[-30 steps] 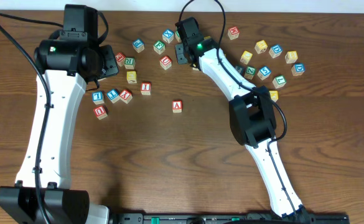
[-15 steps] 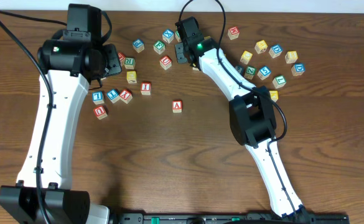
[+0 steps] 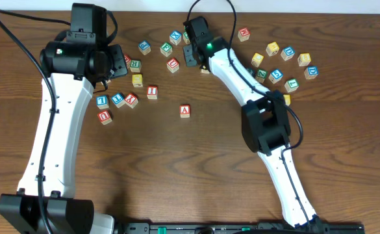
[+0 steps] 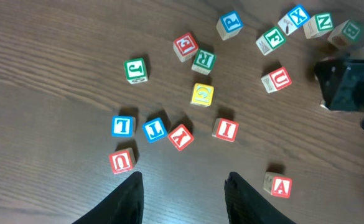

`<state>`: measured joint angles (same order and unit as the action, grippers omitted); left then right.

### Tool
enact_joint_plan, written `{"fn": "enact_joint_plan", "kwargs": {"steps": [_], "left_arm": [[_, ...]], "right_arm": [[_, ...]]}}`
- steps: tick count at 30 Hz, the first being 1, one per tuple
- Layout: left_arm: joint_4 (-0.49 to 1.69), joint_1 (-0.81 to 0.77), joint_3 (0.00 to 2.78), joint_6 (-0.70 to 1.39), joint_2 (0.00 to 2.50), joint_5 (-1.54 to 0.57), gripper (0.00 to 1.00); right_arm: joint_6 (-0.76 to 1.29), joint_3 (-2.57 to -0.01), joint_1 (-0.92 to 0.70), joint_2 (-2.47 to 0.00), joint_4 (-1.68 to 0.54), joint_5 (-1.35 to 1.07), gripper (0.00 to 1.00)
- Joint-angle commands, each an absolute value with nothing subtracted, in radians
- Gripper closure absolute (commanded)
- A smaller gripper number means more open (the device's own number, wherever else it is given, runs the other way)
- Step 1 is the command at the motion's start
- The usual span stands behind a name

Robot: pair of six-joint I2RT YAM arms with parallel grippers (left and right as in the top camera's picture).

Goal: Spell out AI2
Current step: 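Carry the I block and set it right of the A block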

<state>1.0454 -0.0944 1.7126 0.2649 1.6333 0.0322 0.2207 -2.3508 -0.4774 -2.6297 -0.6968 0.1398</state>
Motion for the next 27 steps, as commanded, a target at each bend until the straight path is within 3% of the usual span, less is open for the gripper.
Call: {"fn": "enact_joint_plan", "kwargs": {"steps": [1,8,17,27], "left_arm": [[1.036,-0.096,1.703,0.271,1.646,0.035,0.58],[1.022,-0.096,1.703,0.270,1.646,0.035,0.57],[1.015,-0.094,1.703,0.270,1.646,0.067,0.51],[1.004,-0.073,1.703,0.270,1.646,0.124,0.51]], "right_arm": [[0.178,-2.363,-0.484,-2.476,-0.736,0.155,0.73],[0.181,-2.363,-0.487,-2.320,-0.963,0.145,0.74],[0.376,-2.355,-0.528,-2.280,-1.345,0.143,0.74],[0.486,-2.174,-0.596,-2.313,-1.340,0.144,0.73]]}}
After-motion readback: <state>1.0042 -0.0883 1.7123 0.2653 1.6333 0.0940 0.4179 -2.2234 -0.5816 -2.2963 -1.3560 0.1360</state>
